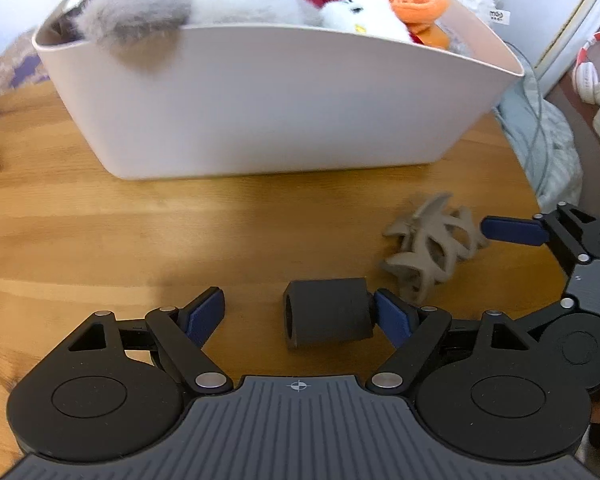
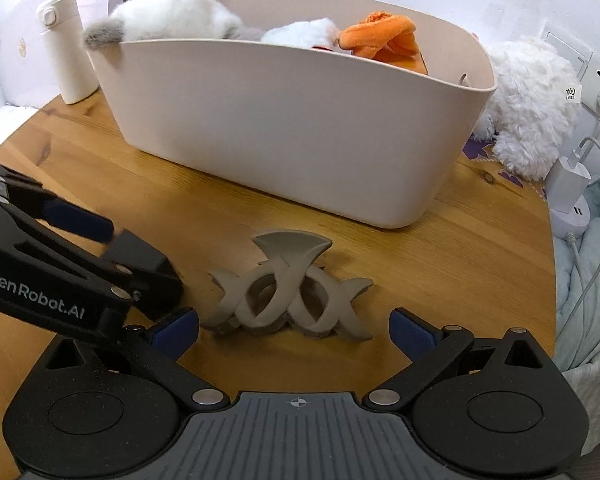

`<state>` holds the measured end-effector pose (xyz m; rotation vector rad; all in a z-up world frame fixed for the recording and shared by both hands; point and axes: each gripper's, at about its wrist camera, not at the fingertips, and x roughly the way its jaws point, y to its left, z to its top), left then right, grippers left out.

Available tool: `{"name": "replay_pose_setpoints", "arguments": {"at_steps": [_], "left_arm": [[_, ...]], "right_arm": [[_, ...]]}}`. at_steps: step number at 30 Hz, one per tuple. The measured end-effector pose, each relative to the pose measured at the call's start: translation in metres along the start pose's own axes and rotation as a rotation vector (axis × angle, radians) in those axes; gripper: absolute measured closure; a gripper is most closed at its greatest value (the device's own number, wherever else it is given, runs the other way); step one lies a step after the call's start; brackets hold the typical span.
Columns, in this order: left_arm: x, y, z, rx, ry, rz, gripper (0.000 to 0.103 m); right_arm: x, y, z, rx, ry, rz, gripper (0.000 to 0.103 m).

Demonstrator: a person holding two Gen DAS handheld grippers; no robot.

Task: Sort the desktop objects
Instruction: 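Grasp the black cylinder with the left tool while the right tool grasps the grey claw clip, then carry the black cylinder and claw clip over the basket and release them inside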

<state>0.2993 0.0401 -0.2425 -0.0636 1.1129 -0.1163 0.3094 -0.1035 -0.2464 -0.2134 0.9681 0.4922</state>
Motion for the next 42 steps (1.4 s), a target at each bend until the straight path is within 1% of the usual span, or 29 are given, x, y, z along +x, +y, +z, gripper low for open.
{"name": "replay_pose_setpoints", "arguments": {"at_steps": [3,7,11,14,16,17,18,19,21,30,37,42], "left_arm": [[0.001,0.003,0.001,0.011,-0.009,0.025,0.02],[0.002,0.007,0.002,-0.011,-0.014,0.039,0.02],[0.001,0.007,0.002,-0.07,-0.016,0.077,0.02],[0.001,0.005,0.001,-0.052,-0.02,0.101,0.021],[0.0,0.004,0.001,-0.048,-0.023,0.116,0.029],[-0.001,0.004,0.001,-0.048,-0.025,0.122,0.032],[-0.001,0.005,0.001,-0.047,-0.028,0.126,0.04],[-0.002,0.005,0.001,-0.046,-0.031,0.127,0.048],[-0.003,0.007,0.003,-0.041,-0.035,0.118,0.054],[-0.006,0.011,-0.003,-0.006,-0.034,0.082,0.055],[-0.024,0.015,-0.001,0.042,-0.058,0.07,0.055],[-0.039,0.019,0.004,0.063,-0.074,0.064,0.055]], "right_arm": [[0.003,-0.002,0.0,0.006,0.002,-0.007,0.0],[0.005,-0.006,0.0,0.025,-0.008,0.002,0.0],[0.006,-0.005,-0.001,0.018,-0.012,0.009,0.006],[0.005,-0.004,-0.001,0.011,-0.025,0.018,0.011],[0.004,-0.004,-0.002,0.004,-0.032,0.025,0.015],[0.003,-0.004,-0.001,0.001,-0.038,0.03,0.019],[0.003,-0.004,-0.001,0.0,-0.038,0.036,0.02],[0.003,-0.004,-0.001,0.0,-0.039,0.039,0.02],[0.002,-0.004,-0.002,-0.003,-0.042,0.043,0.02],[-0.006,-0.01,-0.005,0.015,-0.058,0.048,0.02],[-0.027,-0.016,-0.007,0.02,-0.09,0.052,0.02],[-0.044,-0.027,-0.008,0.06,-0.119,0.055,0.02]]}}
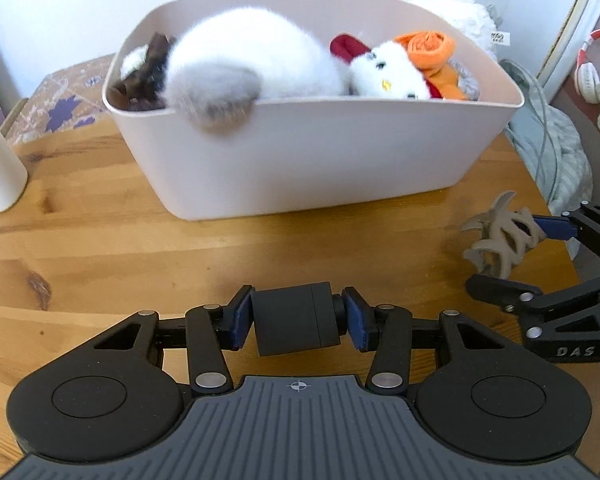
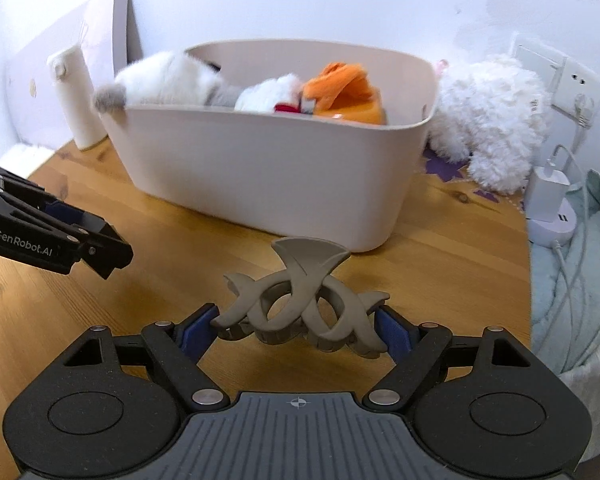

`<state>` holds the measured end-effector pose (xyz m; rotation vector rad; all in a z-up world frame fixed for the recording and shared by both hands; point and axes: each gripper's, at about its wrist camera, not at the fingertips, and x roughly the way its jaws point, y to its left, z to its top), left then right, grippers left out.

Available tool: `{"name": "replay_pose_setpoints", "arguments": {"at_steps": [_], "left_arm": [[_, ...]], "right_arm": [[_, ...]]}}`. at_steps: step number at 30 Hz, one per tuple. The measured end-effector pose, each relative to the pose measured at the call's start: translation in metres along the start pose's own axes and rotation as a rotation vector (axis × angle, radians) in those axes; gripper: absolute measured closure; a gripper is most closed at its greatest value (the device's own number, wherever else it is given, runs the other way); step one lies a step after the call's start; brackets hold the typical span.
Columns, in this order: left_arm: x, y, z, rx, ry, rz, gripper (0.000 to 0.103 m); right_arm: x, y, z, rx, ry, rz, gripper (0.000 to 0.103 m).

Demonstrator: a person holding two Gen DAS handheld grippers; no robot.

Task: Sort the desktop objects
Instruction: 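Carry the black cylinder and claw clip over the basket and release them inside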

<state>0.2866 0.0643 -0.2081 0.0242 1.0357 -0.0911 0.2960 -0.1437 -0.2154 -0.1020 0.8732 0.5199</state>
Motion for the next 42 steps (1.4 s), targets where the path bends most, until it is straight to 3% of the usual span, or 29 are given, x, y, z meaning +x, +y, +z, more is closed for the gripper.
{"name": "replay_pose_setpoints", "arguments": {"at_steps": [12,24,35,42], "left_arm": [[-0.044,-0.005,0.026,0.094,-0.075,-0.068,0.055],[-0.085,0.002,0.084,0.181,-0.199,-0.073,0.055],[-0.087,0.012,0.152,0.178,-0.286,-0.045,0.055],[-0.059,0.007,0.183,0.129,-0.267,-0.02,0.055]], "right_arm": [[-0.057,-0.011,0.021,0.005,-0.105,0.002,0.02],[-0.092,-0.021,0.084,0.012,-0.265,-0.004,0.02],[-0.077,-0.024,0.153,0.007,-0.344,-0.014,0.02],[-0.046,-0.021,0.178,-0.025,-0.315,0.004,0.02]]}}
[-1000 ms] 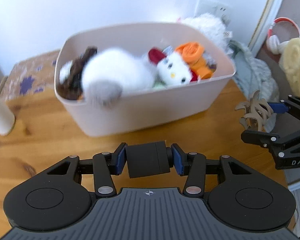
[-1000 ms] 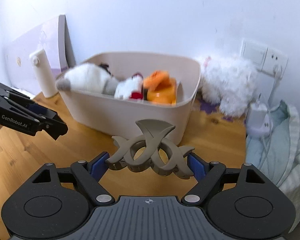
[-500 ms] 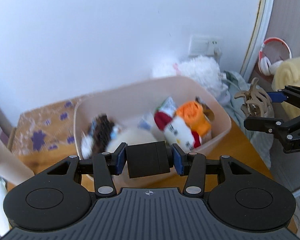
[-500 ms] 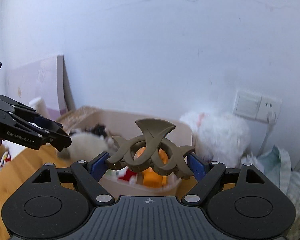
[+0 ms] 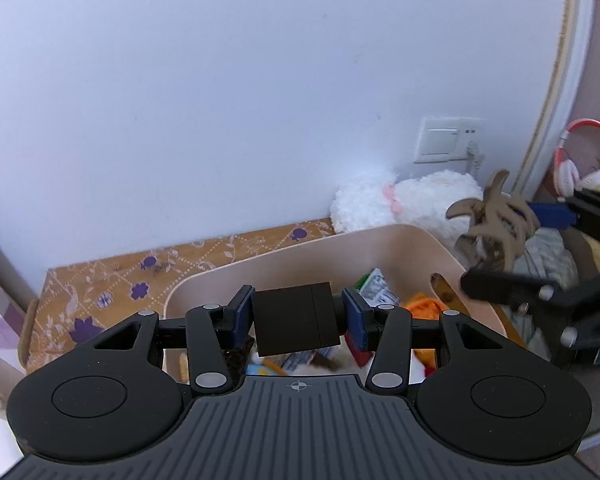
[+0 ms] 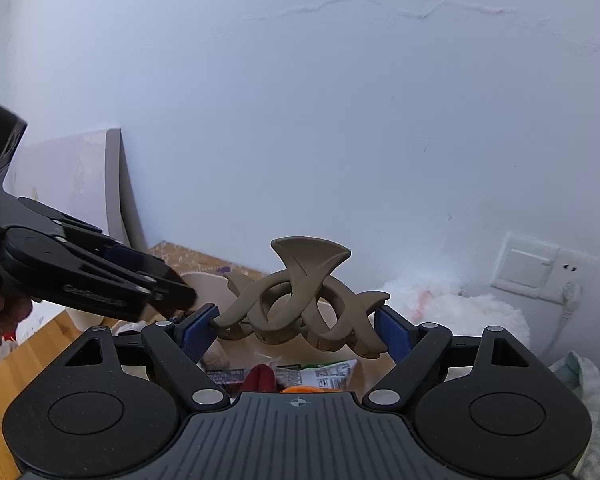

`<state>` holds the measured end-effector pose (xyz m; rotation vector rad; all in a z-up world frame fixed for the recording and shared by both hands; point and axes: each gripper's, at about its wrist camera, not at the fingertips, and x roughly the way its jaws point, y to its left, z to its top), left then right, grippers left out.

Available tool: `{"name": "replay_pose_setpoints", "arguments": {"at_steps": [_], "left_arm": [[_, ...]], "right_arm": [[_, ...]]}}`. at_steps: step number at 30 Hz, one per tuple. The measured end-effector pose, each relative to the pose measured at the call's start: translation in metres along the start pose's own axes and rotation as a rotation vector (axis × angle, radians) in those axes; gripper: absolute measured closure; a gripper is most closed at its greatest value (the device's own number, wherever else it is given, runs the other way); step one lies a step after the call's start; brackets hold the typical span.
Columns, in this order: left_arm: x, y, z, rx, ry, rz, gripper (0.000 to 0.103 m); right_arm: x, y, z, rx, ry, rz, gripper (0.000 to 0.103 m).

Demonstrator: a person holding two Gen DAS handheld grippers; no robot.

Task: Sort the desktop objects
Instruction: 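Carry the black cylinder and claw clip over the basket and release them inside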

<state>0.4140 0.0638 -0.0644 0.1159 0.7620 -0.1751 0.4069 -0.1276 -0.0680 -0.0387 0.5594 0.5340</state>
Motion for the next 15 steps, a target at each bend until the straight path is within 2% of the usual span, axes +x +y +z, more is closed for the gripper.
{"name": "replay_pose_setpoints", "arguments": {"at_steps": [3,7,15], "left_arm": [[0.021,-0.002,0.001,-0.014,0.043,0.029,0.055],[0.04,-0.002,-0.003,-0.004,0.076,0.11,0.055],[0.073,0.002,-0.013,-0.102,0.204,0.13,0.055]], "right_arm": [[0.018,-0.001,-0.003,0.001,0.037,0.005,0.02],[0.045,-0.005,-0.01,-0.008,0.103,0.02,0.02],[0.076,-0.002,-0.029,-0.075,0.209,0.087,0.02]]}}
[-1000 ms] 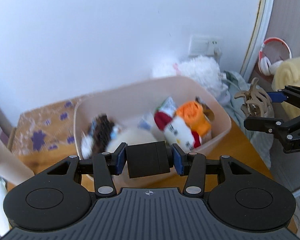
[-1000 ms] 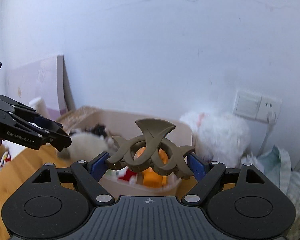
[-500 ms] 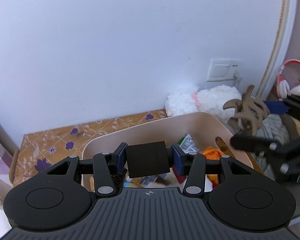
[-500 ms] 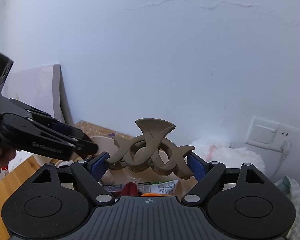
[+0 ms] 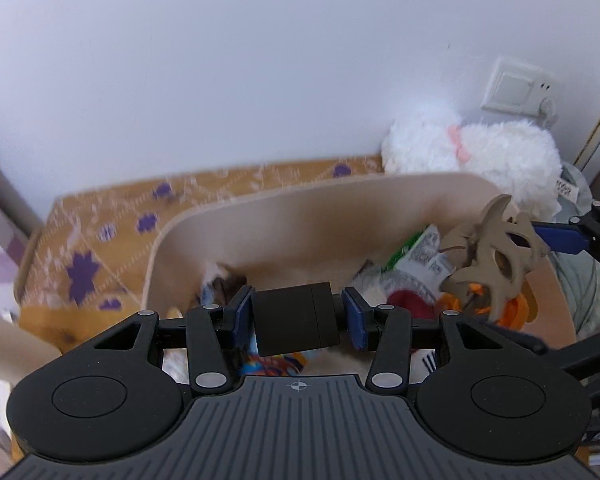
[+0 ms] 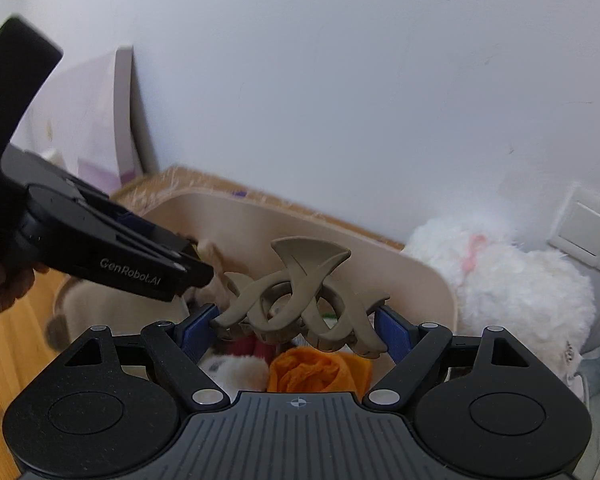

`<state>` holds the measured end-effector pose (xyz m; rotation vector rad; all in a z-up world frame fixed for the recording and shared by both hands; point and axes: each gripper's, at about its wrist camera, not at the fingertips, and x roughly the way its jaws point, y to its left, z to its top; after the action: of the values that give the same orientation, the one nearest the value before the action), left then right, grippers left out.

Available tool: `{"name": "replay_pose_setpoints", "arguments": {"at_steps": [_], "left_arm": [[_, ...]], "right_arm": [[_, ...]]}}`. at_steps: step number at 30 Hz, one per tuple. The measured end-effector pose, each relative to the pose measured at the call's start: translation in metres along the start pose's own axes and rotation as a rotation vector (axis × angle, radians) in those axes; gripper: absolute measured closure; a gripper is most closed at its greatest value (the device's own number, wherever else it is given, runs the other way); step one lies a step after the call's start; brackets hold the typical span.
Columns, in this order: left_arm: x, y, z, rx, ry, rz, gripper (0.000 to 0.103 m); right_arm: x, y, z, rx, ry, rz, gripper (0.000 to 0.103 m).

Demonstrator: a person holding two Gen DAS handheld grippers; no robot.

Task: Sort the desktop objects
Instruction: 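Carry the black cylinder and claw clip over the basket and release them inside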

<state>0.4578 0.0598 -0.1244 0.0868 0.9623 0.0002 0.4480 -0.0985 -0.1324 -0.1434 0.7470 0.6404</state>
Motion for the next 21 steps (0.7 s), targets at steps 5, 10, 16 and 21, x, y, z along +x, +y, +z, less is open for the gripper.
{"name": "replay_pose_setpoints", "arguments": {"at_steps": [5,10,16,21], "left_arm": [[0.008,-0.004,-0.005,-0.019,0.057,-0.003,0.055],[0.004,-0.003,-0.004,-0.034,0.062,0.005,0.037],[-0.014,0.001,-0.006,-0.048,0.045,0.019,0.024],[-0.034,0.003,-0.014,-0.05,0.039,0.017,0.024]], "right_arm": [[0.011,-0.004,-0.002,0.024,0.048,0.013,0.02],[0.013,-0.005,-0.004,0.043,0.089,0.011,0.016],[-0.003,-0.008,-0.003,0.116,0.086,0.006,0.003],[-0.023,-0.005,-0.003,0.16,0.082,-0.002,0.0]]}}
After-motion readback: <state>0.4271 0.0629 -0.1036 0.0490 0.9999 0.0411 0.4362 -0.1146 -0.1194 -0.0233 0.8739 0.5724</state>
